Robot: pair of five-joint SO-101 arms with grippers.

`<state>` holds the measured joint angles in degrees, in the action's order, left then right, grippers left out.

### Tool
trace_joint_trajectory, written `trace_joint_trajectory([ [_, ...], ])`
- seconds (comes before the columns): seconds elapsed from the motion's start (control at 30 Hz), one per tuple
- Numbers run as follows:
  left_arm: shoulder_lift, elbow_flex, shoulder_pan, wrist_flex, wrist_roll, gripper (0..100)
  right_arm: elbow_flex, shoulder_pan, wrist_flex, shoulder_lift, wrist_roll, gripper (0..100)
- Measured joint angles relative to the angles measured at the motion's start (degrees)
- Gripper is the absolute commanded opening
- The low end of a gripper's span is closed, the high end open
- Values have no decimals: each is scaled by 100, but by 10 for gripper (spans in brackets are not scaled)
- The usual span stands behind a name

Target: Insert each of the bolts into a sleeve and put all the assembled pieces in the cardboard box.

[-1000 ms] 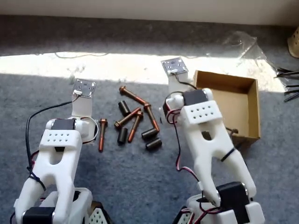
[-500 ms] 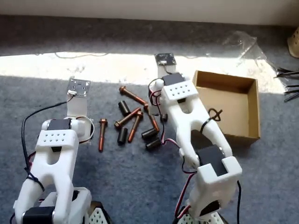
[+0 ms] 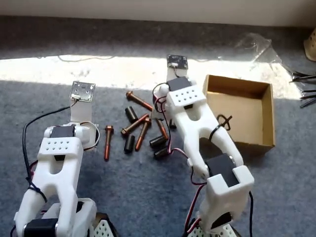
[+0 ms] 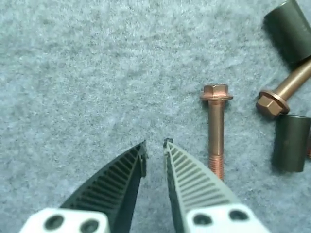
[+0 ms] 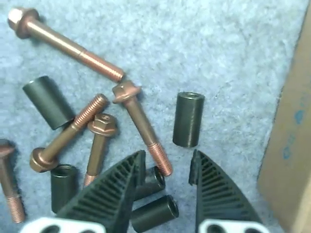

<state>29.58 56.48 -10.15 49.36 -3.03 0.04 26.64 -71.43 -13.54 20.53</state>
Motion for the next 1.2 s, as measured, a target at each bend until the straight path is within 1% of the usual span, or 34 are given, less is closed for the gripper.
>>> trace_joint_trajectory([
  [0.27, 0, 0, 0, -9, 0, 73, 141, -9, 0, 0, 18, 145],
  [0.53, 0, 0, 0, -35, 0, 73, 185, 0, 316, 0, 35, 145],
  [0.8, 0, 0, 0, -35, 0, 73, 185, -202, 360, -18, 703, 148],
  [1.03, 0, 0, 0, -35, 0, 73, 185, -211, 369, -1011, 756, 147],
  [1.2, 0, 0, 0, -35, 0, 72, 35, -237, 378, -1081, 756, 146],
])
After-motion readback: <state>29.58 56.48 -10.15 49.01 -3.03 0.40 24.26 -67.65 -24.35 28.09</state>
